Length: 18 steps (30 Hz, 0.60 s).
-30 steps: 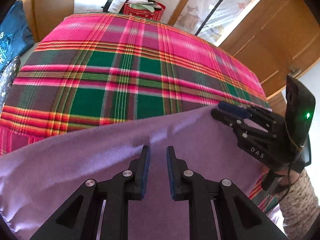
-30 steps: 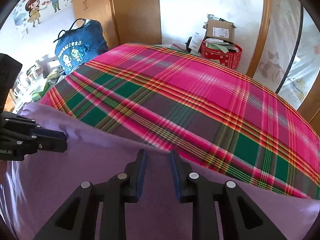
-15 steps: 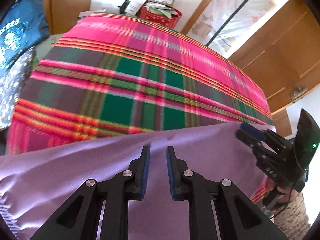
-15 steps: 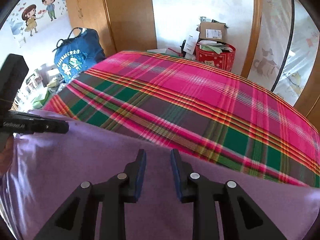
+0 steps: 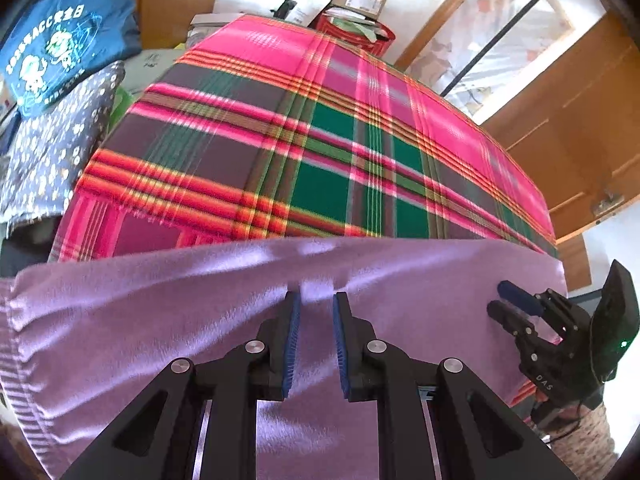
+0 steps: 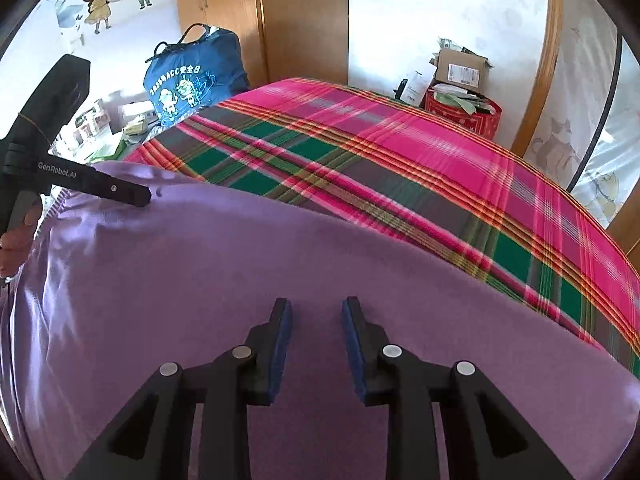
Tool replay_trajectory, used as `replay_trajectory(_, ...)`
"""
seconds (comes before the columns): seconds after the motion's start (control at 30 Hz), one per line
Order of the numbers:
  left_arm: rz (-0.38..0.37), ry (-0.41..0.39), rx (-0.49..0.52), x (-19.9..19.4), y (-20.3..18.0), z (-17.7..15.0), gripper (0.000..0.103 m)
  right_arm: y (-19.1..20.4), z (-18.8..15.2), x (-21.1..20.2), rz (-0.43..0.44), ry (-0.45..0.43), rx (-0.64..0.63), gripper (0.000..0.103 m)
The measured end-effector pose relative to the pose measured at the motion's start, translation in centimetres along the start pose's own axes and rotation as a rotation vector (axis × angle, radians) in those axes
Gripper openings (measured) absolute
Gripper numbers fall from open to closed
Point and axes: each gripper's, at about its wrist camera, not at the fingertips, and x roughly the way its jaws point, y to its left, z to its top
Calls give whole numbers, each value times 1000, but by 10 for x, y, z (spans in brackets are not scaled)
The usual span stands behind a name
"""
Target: Fold clothes
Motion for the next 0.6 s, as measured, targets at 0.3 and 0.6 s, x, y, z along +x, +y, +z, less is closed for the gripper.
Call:
replay_trajectory(0.3,-55,-2,-56,3,9,13,17,-7,9,9,6,-28,40,30)
replay_trajectory(0.6,3,-35,2,-42,1,-10,17,3,-1,-25,-31,-6,70,30)
